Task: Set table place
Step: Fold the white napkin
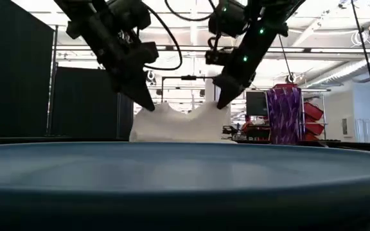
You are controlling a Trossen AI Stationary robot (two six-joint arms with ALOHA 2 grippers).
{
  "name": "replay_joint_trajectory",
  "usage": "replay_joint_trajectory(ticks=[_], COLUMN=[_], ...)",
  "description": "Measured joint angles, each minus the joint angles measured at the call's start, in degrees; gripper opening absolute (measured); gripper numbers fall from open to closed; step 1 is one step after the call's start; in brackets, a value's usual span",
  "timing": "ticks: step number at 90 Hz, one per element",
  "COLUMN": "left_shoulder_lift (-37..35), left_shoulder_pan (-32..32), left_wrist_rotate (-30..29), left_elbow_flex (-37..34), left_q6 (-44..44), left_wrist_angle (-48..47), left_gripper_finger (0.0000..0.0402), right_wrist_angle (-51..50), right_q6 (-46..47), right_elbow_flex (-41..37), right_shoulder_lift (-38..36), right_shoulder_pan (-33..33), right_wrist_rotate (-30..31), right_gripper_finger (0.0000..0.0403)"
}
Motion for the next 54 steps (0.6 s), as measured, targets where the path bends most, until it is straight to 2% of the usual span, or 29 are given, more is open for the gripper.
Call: replay_joint_trajectory(ticks=[30,54], left_shoulder_lift=[-0.1,-0.9], left_shoulder_pan=[2.2,5.8], left_wrist_rotate=[-0.8,-1.3], left_elbow_flex=[0.1,0.1], left_q6=[3.1,5.7], left_wrist_angle=[-0.2,0.8], left_gripper_finger=[0.0000,0.0000], right_wrist_angle=[-1.6,3.0], right_q6=[2.7,-1.7], right_elbow_flex=[0.0,0.0], right_shoulder_lift=[-0.1,-0.1], right_shoulder_pan=[-0.1,-0.5], right_wrist_rotate=[-8.4,-0.7], right_gripper_finger=[0.0000,0.0000])
